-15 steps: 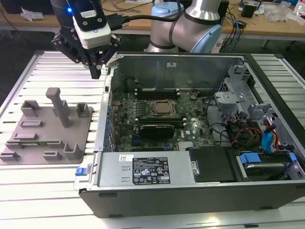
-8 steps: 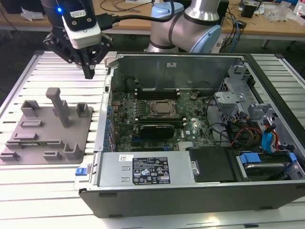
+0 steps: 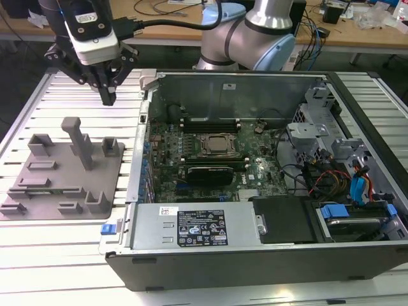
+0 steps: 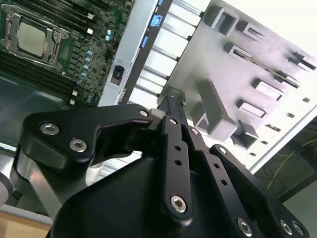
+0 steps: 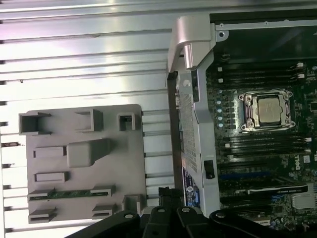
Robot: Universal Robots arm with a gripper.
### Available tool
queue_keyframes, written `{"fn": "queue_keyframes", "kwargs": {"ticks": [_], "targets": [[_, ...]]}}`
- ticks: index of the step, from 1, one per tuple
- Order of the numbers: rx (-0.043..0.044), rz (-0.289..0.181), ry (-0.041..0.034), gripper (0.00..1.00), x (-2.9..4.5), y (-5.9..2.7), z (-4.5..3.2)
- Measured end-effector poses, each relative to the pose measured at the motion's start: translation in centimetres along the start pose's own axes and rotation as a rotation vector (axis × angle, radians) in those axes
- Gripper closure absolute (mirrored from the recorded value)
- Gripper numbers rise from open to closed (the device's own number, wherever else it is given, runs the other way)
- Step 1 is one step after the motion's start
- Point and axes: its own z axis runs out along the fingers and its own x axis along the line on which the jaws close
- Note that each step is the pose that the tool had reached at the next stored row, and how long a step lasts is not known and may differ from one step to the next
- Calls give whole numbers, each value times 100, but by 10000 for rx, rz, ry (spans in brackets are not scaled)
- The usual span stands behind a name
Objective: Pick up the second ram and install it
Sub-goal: 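Reach for the second ram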
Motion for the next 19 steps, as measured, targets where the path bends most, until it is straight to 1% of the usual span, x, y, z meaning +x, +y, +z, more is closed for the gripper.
{"fn": "queue_keyframes", "kwargs": {"ticks": [1, 2, 7, 14, 17, 19], "targets": [[1, 0, 0, 92, 23, -2, -1], [1, 0, 0, 92, 70, -5, -2], [0, 0, 0, 92, 127, -9, -4], [1, 0, 0, 92, 265, -20, -7], [0, 0, 0, 92, 311, -23, -8], [0, 1, 0, 92, 365, -27, -10]]}}
